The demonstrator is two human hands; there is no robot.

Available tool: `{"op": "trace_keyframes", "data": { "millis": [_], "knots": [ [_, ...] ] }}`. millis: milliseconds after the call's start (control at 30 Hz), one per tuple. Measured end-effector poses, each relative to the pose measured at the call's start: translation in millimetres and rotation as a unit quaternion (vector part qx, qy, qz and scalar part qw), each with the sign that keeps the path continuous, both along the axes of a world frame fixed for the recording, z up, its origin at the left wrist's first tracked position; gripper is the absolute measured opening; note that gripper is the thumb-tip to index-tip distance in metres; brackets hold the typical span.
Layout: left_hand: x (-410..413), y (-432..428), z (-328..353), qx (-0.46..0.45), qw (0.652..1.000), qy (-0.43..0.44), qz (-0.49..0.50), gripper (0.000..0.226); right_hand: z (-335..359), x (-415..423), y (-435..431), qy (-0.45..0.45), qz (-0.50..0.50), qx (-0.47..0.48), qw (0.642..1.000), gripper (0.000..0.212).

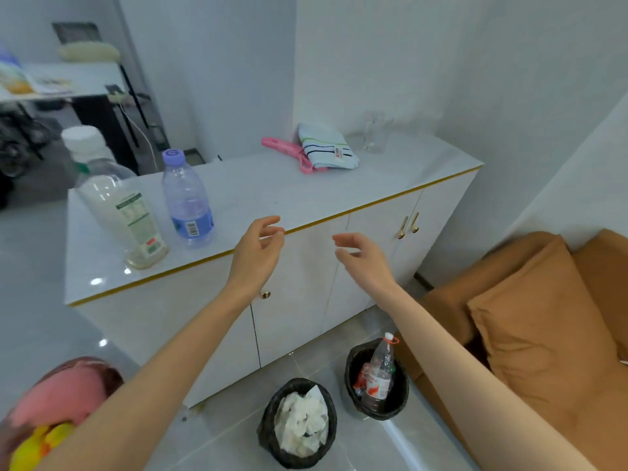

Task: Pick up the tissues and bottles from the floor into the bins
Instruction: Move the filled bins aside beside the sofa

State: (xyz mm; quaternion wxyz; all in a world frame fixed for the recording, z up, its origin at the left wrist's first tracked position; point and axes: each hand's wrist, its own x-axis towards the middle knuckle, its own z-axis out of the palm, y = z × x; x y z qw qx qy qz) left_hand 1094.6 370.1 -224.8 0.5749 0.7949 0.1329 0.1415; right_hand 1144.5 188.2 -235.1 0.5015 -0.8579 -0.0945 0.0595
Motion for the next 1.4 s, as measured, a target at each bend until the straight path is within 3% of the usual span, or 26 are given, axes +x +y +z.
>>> {"op": "trace_keyframes", "data": {
  "millis": [233, 333, 467, 633, 800, 1100, 1400],
  "knots": [
    [-49.0, 69.0, -20.6, 0.024, 0.979, -0.033, 0.201, 0.014, -4.3, 1.3, 90.3, 0.013, 0.094, 0.034, 0.995, 0.042],
    [-62.0, 96.0, -34.9, 0.019, 0.964, -0.032, 0.263, 0.029, -6.2, 5.6, 131.8, 0.023, 0.122, 0.046, 0.991, 0.054],
    [-62.3, 122.6, -53.1, 0.048, 0.943, -0.027, 0.329, 0.066, -15.5, 12.4, 182.6, 0.027, 0.145, 0.060, 0.987, 0.072],
    [-44.0, 151.2, -68.4, 0.025, 0.949, -0.007, 0.315, 0.099, -31.8, 25.3, 226.6, 0.034, 0.122, 0.075, 0.989, 0.090],
    [-24.1, 175.6, -87.1, -0.026, 0.951, 0.005, 0.308, 0.113, -43.8, 34.8, 254.8, 0.050, 0.137, 0.109, 0.983, 0.094],
    [-3.1, 210.9, -100.2, -0.045, 0.946, -0.007, 0.321, 0.111, -51.3, 41.3, 284.3, 0.009, 0.115, 0.085, 0.990, 0.076],
    [-10.3, 179.1, -95.6, -0.030, 0.961, -0.020, 0.273, 0.094, -47.9, 32.3, 226.2, 0.019, 0.087, 0.073, 0.993, 0.072]
  ]
}}
